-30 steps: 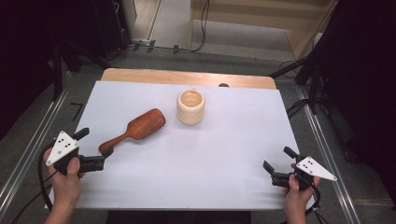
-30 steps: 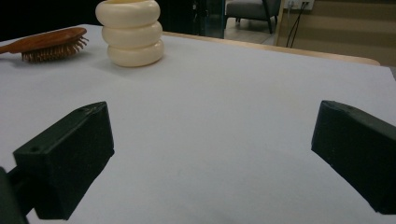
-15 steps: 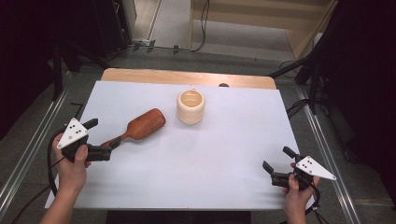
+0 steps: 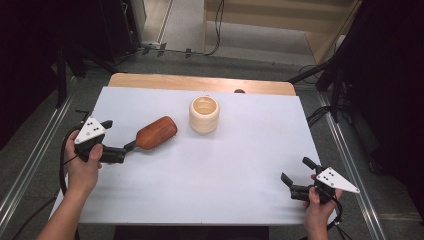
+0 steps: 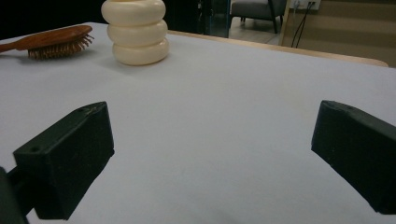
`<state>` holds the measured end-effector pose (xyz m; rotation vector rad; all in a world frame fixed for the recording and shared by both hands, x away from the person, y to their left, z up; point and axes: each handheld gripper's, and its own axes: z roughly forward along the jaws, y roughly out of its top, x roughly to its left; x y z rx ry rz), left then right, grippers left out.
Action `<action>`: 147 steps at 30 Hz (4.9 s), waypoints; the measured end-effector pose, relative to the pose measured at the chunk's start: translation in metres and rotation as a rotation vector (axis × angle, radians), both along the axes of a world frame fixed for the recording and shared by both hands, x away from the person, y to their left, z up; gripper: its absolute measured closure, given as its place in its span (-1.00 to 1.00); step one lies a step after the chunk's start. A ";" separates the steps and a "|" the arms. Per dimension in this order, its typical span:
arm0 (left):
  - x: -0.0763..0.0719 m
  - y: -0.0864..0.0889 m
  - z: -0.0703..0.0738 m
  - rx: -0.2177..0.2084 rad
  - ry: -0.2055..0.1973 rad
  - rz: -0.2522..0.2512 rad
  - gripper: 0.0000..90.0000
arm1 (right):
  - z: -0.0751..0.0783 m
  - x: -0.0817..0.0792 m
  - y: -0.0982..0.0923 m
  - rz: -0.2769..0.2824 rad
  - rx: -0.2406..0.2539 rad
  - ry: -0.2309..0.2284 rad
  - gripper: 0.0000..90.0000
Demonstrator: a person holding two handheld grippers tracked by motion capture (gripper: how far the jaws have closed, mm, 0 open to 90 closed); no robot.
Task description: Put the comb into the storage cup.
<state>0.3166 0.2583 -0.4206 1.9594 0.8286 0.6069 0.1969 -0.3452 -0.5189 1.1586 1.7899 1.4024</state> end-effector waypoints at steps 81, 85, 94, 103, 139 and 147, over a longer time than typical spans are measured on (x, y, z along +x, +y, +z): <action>0.063 -0.025 -0.051 0.409 0.452 -0.125 0.28 | -0.001 0.002 0.001 0.003 -0.011 0.005 -1.00; 0.063 -0.028 -0.053 0.418 0.443 -0.122 0.31 | -0.001 0.002 0.001 0.003 -0.012 0.006 -1.00; 0.065 -0.027 -0.054 0.409 0.454 -0.153 0.45 | -0.001 0.002 0.001 0.003 -0.013 0.009 -1.00; 0.061 -0.025 -0.055 0.404 0.413 -0.164 0.59 | -0.001 0.002 0.002 -0.003 -0.016 0.012 -1.00; 0.024 -0.015 -0.049 0.124 0.213 -0.049 0.60 | 0.004 0.001 0.004 0.002 -0.038 0.017 -1.00; 0.015 -0.020 -0.044 0.071 0.164 -0.039 0.61 | 0.009 0.005 0.011 0.000 -0.042 0.035 -1.00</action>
